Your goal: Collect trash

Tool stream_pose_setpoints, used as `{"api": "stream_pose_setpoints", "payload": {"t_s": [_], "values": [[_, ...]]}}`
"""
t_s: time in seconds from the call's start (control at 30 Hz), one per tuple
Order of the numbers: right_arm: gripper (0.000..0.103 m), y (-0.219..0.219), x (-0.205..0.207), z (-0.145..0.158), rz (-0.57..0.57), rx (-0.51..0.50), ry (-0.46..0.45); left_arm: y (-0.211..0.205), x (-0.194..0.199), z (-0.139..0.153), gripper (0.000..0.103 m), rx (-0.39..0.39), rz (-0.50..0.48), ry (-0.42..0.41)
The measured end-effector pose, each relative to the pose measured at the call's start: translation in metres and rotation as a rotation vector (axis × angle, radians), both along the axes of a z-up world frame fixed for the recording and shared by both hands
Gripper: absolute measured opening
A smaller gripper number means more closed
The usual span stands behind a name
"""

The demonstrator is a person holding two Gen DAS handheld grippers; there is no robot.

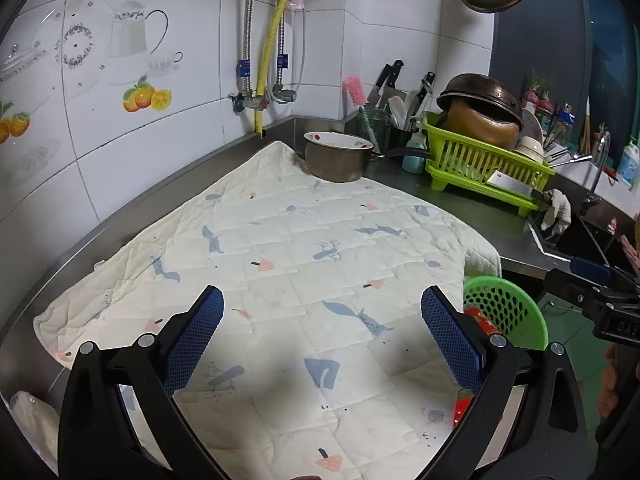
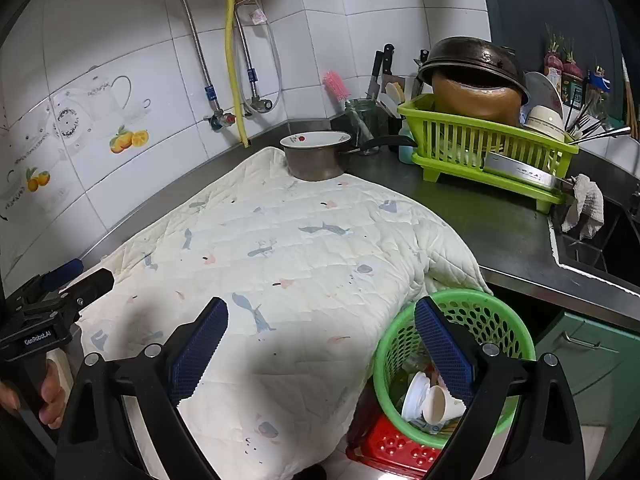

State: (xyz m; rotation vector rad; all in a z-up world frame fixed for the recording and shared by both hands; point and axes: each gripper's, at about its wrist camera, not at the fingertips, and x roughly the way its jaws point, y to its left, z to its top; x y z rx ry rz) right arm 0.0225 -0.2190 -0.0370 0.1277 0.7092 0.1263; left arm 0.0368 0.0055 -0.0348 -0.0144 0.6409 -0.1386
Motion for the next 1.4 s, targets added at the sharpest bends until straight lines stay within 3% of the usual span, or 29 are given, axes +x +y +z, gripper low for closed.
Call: {"api": "stream_pose_setpoints", "payload": {"t_s": [1.4], "values": [[0.092,0.0053,0.0010,0.0048,0.008,0.013,-0.008,-0.0001,-0.0045,0.0059,0.098,0.015,0.013,-0.018]]}}
